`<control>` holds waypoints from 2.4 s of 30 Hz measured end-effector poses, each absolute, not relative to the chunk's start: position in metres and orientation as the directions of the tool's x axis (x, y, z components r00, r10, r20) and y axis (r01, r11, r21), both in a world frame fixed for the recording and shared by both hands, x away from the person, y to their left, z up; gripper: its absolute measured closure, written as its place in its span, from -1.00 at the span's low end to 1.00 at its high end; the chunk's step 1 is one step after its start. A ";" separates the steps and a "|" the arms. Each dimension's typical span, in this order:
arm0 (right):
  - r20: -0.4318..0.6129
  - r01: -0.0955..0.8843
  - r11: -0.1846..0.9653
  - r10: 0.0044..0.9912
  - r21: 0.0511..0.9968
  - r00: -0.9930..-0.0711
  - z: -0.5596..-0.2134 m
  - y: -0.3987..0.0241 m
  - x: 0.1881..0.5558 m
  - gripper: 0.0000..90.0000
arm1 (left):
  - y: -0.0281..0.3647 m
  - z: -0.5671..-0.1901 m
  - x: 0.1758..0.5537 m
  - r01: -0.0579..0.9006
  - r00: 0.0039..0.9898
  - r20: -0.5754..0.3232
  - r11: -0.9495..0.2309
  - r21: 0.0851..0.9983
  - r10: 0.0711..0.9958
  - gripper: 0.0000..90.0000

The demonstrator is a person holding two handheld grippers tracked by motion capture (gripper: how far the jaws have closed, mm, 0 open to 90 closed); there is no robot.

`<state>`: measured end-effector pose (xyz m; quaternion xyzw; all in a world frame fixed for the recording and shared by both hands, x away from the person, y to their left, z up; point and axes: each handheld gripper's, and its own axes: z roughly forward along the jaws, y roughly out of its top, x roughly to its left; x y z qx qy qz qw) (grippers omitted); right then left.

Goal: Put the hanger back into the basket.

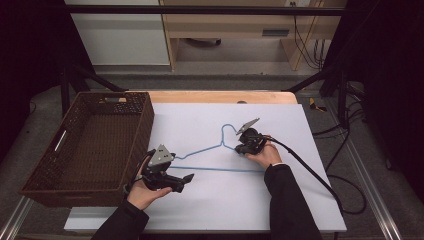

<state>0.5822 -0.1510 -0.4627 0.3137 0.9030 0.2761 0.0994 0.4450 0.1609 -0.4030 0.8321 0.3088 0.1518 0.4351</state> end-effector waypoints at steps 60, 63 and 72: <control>-0.034 0.398 0.635 0.556 0.663 -0.831 -0.436 -0.157 0.562 0.95 | 0.099 -0.413 0.547 0.418 0.765 0.027 -0.528 0.739 0.643 -0.70; -0.031 0.398 0.634 0.555 0.663 -0.832 -0.435 -0.157 0.562 0.95 | 0.097 -0.416 0.551 0.422 0.768 0.025 -0.535 0.732 0.640 -0.68; -0.030 0.394 0.629 0.553 0.670 -0.832 -0.432 -0.159 0.561 0.95 | 0.095 -0.429 0.567 0.421 0.780 0.036 -0.566 0.708 0.625 -0.50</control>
